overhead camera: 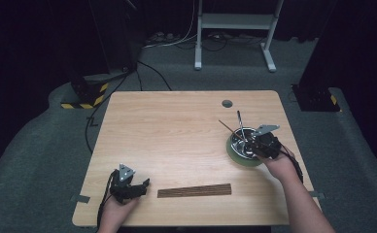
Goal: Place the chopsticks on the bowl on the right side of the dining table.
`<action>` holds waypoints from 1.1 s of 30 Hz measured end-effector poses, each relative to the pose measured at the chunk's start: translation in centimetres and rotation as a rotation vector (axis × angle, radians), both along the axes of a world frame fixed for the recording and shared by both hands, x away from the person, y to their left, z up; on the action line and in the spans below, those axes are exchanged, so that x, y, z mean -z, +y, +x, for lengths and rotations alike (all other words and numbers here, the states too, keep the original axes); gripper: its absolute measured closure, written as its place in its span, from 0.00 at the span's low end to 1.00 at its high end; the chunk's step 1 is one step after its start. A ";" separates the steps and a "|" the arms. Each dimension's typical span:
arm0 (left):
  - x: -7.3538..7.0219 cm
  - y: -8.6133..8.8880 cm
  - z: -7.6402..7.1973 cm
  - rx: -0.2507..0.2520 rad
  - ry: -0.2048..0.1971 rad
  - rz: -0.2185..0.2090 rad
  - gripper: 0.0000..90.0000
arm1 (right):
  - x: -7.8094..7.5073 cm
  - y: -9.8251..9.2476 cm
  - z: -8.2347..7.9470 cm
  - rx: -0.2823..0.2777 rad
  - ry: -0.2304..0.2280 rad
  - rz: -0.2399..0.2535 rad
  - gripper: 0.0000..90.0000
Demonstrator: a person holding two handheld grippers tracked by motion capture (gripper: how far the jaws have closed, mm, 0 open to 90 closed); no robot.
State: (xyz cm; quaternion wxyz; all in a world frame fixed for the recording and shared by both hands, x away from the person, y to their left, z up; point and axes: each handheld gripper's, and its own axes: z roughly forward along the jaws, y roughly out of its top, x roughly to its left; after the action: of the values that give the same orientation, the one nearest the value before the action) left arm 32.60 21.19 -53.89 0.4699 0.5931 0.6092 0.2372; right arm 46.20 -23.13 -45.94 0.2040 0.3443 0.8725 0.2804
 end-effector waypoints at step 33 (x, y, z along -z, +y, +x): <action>0.0 0.0 0.0 -0.001 -0.001 -0.002 0.22 | 1.5 9.2 -11.6 -0.158 -0.023 0.127 0.68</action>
State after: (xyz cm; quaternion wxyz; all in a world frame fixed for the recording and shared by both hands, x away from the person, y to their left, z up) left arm 32.60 21.18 -53.89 0.4706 0.5924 0.6094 0.2370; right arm 34.57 -13.90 -47.48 0.1690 0.2833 0.8750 0.3544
